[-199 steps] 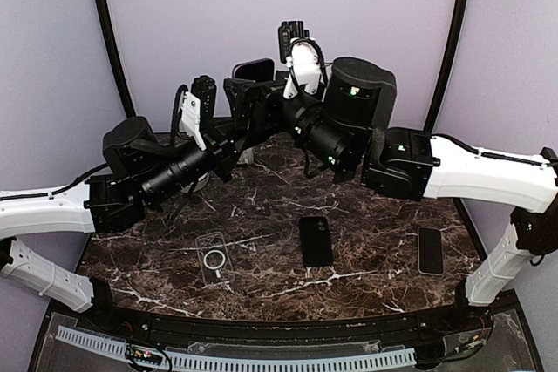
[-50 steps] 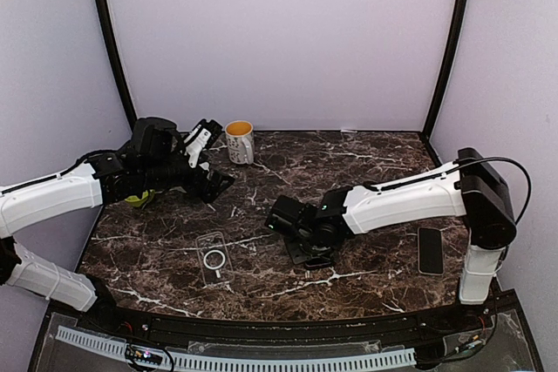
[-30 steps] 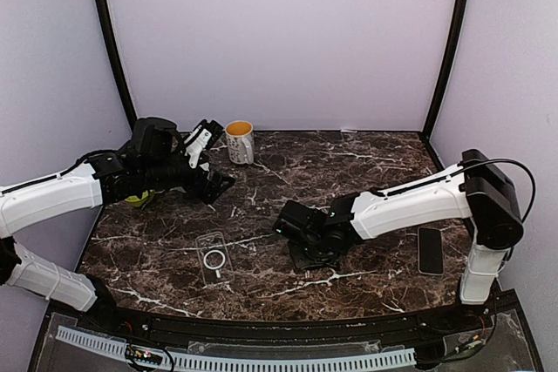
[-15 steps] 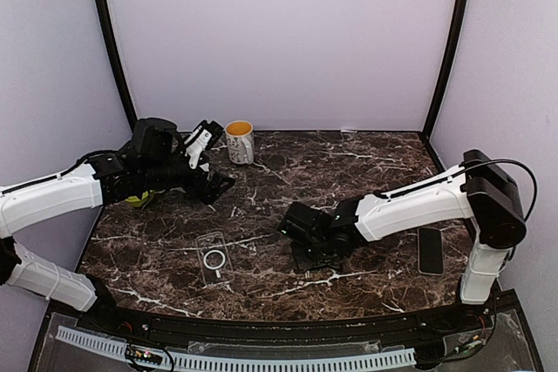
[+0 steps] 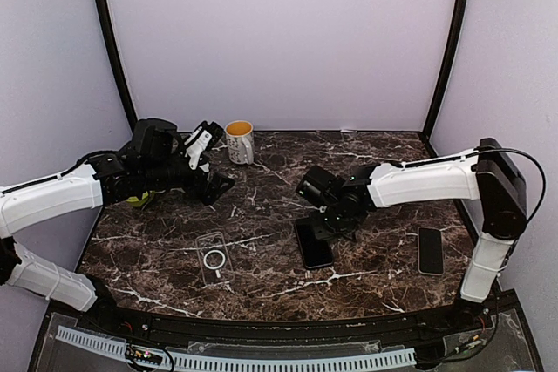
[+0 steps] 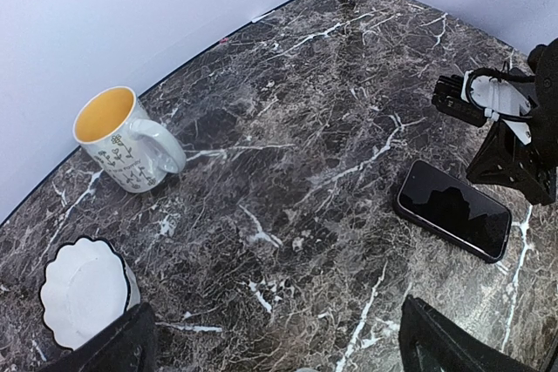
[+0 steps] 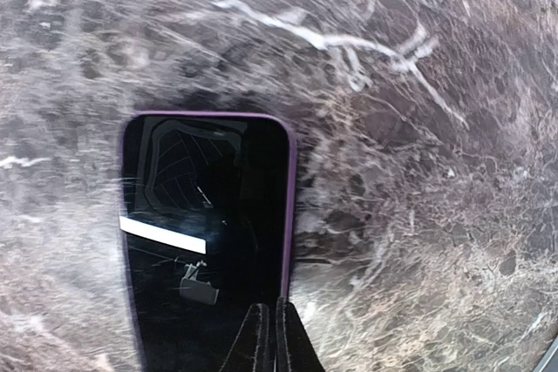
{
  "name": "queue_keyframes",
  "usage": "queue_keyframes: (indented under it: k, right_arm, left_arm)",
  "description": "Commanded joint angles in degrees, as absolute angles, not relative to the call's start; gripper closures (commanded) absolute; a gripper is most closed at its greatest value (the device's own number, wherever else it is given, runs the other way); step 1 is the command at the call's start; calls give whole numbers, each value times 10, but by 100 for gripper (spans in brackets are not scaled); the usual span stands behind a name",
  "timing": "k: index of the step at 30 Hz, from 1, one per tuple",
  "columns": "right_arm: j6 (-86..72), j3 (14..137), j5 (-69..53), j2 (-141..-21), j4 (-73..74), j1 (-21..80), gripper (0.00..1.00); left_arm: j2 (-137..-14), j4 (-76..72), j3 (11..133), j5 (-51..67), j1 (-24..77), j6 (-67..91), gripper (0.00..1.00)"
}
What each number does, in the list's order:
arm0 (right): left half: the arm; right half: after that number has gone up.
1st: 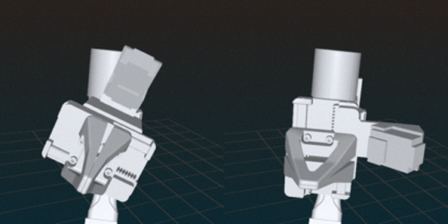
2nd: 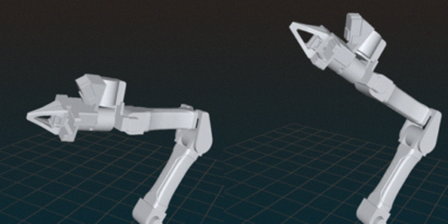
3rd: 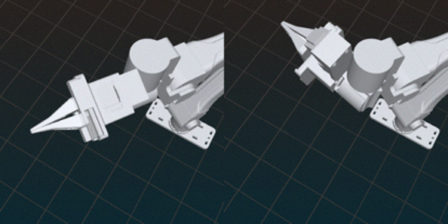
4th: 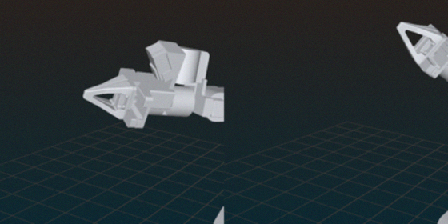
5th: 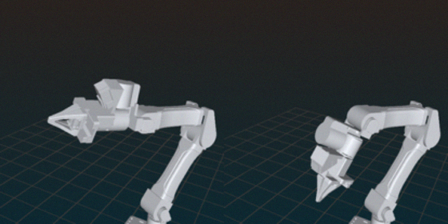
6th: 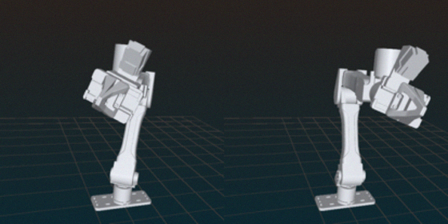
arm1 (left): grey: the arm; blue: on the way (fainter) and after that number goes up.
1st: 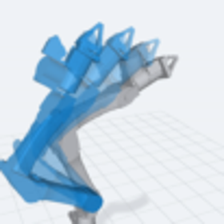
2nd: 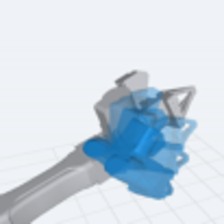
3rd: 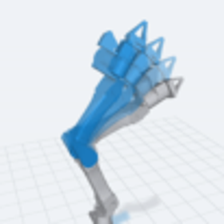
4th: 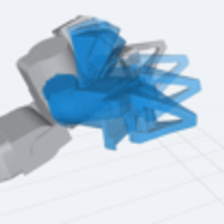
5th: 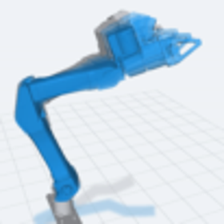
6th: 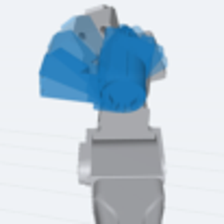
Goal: Put the phone into the phone case
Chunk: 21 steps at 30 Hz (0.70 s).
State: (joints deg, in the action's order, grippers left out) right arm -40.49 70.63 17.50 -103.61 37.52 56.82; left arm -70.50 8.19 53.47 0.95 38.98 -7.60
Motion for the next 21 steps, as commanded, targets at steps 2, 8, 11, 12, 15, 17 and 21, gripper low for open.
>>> queue_keyframes:
  k: [2,8,11,12,15,17,21]
  right_arm:
    - [-400,679,149,-1040,356,562,93]
    - [-403,670,139,-1043,351,561,93]
    - [-402,679,140,-1042,366,560,92]
    - [-402,686,141,-1043,374,560,82]
    - [-413,706,135,-1041,397,561,4]
    - [-420,709,117,-1035,396,562,2]
    - [-441,691,73,-1023,352,562,2]
  left_arm:
    - [-697,71,528,6,387,-84,1]
    - [-697,71,528,7,386,-85,1]
    - [-697,72,529,7,386,-85,1]
    - [-696,72,528,7,387,-86,1]
    - [-696,72,528,7,386,-86,1]
    - [-696,72,528,7,386,-86,1]
    - [-696,73,529,7,386,-87,1]
